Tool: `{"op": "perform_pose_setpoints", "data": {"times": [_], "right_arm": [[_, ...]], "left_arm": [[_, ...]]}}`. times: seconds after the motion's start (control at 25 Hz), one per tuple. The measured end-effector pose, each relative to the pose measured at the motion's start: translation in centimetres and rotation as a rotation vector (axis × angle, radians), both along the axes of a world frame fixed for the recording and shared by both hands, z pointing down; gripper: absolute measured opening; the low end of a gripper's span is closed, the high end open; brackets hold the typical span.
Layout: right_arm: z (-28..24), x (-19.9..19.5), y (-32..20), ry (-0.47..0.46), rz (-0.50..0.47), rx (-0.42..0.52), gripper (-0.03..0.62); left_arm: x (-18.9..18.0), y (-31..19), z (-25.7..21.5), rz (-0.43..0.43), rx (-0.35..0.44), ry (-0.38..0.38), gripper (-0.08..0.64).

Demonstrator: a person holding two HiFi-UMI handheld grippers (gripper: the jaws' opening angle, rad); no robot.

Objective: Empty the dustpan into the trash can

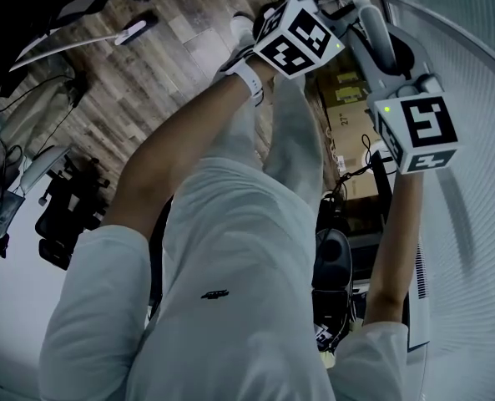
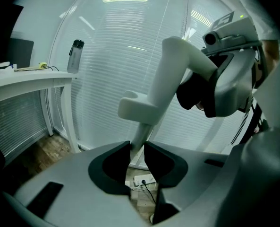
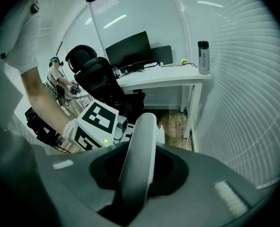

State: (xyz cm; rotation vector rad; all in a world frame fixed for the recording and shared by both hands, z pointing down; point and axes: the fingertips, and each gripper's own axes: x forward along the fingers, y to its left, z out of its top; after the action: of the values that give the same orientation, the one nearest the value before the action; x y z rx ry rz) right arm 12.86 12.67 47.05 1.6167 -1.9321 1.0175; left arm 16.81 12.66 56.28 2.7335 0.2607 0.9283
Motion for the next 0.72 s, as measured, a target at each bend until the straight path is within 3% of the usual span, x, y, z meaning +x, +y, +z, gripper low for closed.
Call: {"op": "perform_pose_setpoints", "data": {"times": [0.72], "right_arm": [[1.0, 4.8, -0.9, 0.082, -0.002, -0.031, 0.129]], "left_arm": [[1.9, -1.1, -0.6, -0.083, 0.023, 0.001, 0.109]]}}
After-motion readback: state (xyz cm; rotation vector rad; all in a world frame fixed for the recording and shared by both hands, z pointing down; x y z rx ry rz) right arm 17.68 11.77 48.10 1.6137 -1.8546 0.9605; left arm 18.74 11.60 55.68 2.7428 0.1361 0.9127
